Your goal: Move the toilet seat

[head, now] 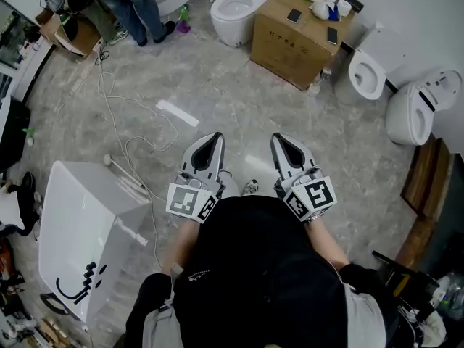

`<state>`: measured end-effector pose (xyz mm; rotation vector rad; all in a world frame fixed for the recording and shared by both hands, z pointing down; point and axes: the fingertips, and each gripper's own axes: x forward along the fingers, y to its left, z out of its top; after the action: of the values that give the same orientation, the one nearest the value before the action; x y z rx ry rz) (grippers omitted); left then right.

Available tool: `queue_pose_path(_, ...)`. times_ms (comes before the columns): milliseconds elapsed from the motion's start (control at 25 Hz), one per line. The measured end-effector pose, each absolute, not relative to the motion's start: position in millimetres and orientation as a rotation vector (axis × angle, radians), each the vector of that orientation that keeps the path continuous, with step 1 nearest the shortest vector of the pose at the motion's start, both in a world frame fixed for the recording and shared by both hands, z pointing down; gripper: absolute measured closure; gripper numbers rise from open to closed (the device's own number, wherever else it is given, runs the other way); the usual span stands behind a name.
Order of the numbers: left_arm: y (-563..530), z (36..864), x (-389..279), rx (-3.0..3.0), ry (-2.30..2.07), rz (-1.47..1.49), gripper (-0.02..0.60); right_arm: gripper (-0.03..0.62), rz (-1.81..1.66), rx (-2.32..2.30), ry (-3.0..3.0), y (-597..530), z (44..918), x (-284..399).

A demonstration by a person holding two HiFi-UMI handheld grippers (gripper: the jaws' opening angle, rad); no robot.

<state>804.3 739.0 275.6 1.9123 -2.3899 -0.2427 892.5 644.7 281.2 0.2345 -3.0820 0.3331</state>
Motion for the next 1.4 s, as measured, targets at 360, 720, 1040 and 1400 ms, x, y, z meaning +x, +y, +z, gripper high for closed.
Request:
queue_pose_path(360,729.7,278.7,811.8,1.867,-2.431,-0.224,0.574,0.582,0.391,0.222,-3.057,623.2,296.8,902.1)
queue_pose_path(720,692.6,284.9,761.8,1.896,-2.413,-0.214,0.574,0.582,0.369,0.248,-3.057,588.6,298.7,853.7)
queue_pose_path(1040,636.0,283.8,677.9,1.931,-2.383,-0.228,0.574,0.582,0.377,0.253,-3.025,543.4,303.4,767.1)
queue_pose_path(1400,599.7,273.6,563.8,1.975,-2.352,-0.24,0.574,0.58,0.368,0.307,-3.004,505.0,299.5,654.6)
